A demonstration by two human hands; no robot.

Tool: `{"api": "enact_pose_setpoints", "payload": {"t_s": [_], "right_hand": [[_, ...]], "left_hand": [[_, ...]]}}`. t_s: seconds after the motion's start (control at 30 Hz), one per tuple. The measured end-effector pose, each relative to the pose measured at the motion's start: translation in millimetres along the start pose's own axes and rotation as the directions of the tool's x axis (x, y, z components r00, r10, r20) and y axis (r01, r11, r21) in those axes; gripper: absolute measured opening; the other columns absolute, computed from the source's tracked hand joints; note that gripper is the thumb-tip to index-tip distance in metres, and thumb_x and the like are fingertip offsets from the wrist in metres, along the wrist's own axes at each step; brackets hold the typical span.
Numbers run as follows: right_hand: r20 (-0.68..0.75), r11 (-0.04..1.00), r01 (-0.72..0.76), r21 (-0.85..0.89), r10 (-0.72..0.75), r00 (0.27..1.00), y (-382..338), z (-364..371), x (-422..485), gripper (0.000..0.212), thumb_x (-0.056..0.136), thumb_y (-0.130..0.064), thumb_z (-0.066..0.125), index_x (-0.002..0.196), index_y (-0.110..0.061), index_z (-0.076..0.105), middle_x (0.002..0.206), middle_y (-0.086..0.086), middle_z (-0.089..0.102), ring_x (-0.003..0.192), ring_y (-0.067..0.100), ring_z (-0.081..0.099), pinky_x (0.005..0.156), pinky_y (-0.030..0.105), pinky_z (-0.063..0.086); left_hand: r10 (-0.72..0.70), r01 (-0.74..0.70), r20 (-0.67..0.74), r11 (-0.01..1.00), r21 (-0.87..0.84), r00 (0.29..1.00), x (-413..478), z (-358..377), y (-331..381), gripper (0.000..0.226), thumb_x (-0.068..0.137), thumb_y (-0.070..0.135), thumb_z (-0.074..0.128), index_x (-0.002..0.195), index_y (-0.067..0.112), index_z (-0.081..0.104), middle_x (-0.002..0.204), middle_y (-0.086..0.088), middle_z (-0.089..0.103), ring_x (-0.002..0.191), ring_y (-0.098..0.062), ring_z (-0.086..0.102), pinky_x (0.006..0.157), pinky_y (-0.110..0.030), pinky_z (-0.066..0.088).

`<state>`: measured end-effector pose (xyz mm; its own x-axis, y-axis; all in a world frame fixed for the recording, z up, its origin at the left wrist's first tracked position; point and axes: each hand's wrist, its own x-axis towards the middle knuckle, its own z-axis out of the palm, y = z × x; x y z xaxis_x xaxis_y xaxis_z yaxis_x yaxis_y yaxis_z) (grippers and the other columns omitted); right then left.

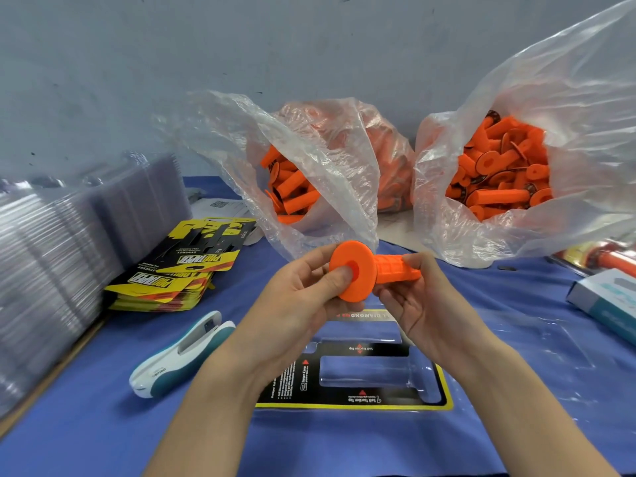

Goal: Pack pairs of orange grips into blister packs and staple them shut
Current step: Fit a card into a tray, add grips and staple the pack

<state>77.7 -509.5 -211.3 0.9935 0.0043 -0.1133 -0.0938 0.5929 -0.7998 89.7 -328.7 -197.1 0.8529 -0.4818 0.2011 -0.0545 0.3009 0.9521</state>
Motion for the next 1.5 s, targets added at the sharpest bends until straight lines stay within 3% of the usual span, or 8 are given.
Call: {"api": "enact_pose_setpoints", "payload": {"t_s": [0.37,0.53,0.67,0.77,0.83,0.97,1.17,1.5], "right_hand": [[0.038,0.992,-0.051,0.117,0.047,0.998,-2.3,-0.9,-4.1,0.03,0.094,-0.024,0.054,0.114,-0.002,0.058,0.086,0.012,0.066,0.074,0.016,0.069,0.062,0.018,0.056],[-0.067,0.993,0.09,0.073,-0.085,0.994,0.2,-0.7,-5.9,0.023,0.097,-0.02,0.052,0.108,-0.001,0.059,0.092,0.018,0.073,0.09,0.027,0.074,0.068,0.022,0.058],[-0.093,0.983,0.18,-0.037,-0.183,0.979,0.6,-2.1,-7.3,0.023,0.099,-0.021,0.052,0.107,-0.001,0.061,0.099,0.02,0.074,0.093,0.029,0.073,0.069,0.023,0.058],[-0.048,0.96,0.176,-0.217,-0.19,0.981,1.0,-9.9,-10.7,0.028,0.099,-0.026,0.054,0.111,-0.002,0.062,0.099,0.016,0.075,0.093,0.028,0.073,0.072,0.023,0.058],[-0.04,0.843,0.177,-0.508,-0.229,0.973,2.5,-17.9,-14.7,0.034,0.096,-0.041,0.055,0.112,-0.013,0.063,0.098,0.004,0.076,0.093,0.02,0.073,0.072,0.022,0.057],[0.095,0.289,0.208,-0.934,-0.361,0.928,6.0,-39.6,-22.0,0.049,0.084,-0.069,0.042,0.12,-0.037,0.054,0.105,-0.021,0.064,0.093,0.0,0.058,0.077,0.022,0.045],[0.256,-0.167,0.209,-0.963,-0.343,0.904,18.8,-59.8,-21.7,0.037,0.101,-0.018,0.044,0.137,-0.024,0.05,0.133,-0.01,0.057,0.124,0.013,0.044,0.1,0.022,0.032],[0.288,-0.305,0.2,-0.931,-0.279,0.916,21.0,-58.9,-22.9,0.029,0.098,-0.023,0.051,0.127,-0.027,0.058,0.12,-0.01,0.061,0.113,0.017,0.049,0.101,0.029,0.035]], "left_hand": [[0.002,0.004,0.035,0.989,-0.15,0.999,-2.6,0.4,5.6,0.029,0.084,0.012,0.062,0.105,0.023,0.078,0.103,-0.006,0.074,0.085,-0.015,0.07,0.075,-0.024,0.057],[0.208,-0.141,-0.13,0.907,0.397,0.969,-2.6,-1.7,-1.4,0.033,0.097,0.022,0.06,0.127,0.034,0.058,0.11,0.013,0.07,0.092,-0.014,0.073,0.078,-0.022,0.056],[0.174,-0.112,-0.073,0.847,0.52,0.982,-7.0,-5.6,-5.2,0.051,0.082,0.058,0.065,0.129,0.051,0.047,0.118,0.029,0.062,0.111,0.004,0.061,0.083,-0.013,0.051],[0.158,-0.082,-0.096,0.84,0.537,0.983,-8.2,-13.2,-3.4,0.045,0.08,0.054,0.065,0.123,0.051,0.05,0.11,0.037,0.062,0.1,0.004,0.066,0.077,-0.008,0.05],[0.1,-0.028,-0.109,0.85,0.525,0.989,-9.2,-21.6,-3.8,0.044,0.079,0.05,0.064,0.123,0.048,0.054,0.109,0.026,0.067,0.091,-0.006,0.072,0.08,-0.017,0.055],[-0.023,0.084,-0.128,0.862,0.5,0.992,-14.8,-39.4,-7.0,0.032,0.092,0.029,0.063,0.123,0.039,0.061,0.112,0.002,0.071,0.09,-0.022,0.074,0.09,-0.031,0.057],[-0.076,0.165,-0.169,0.769,0.618,0.983,-19.6,-49.7,-16.8,0.029,0.094,0.027,0.062,0.118,0.043,0.061,0.109,0.008,0.067,0.085,-0.004,0.072,0.071,-0.01,0.05],[-0.075,0.179,-0.175,0.67,0.721,0.982,-19.4,-53.5,-24.9,0.029,0.092,0.04,0.062,0.118,0.053,0.057,0.107,0.027,0.067,0.092,0.001,0.069,0.091,-0.029,0.051]]}}
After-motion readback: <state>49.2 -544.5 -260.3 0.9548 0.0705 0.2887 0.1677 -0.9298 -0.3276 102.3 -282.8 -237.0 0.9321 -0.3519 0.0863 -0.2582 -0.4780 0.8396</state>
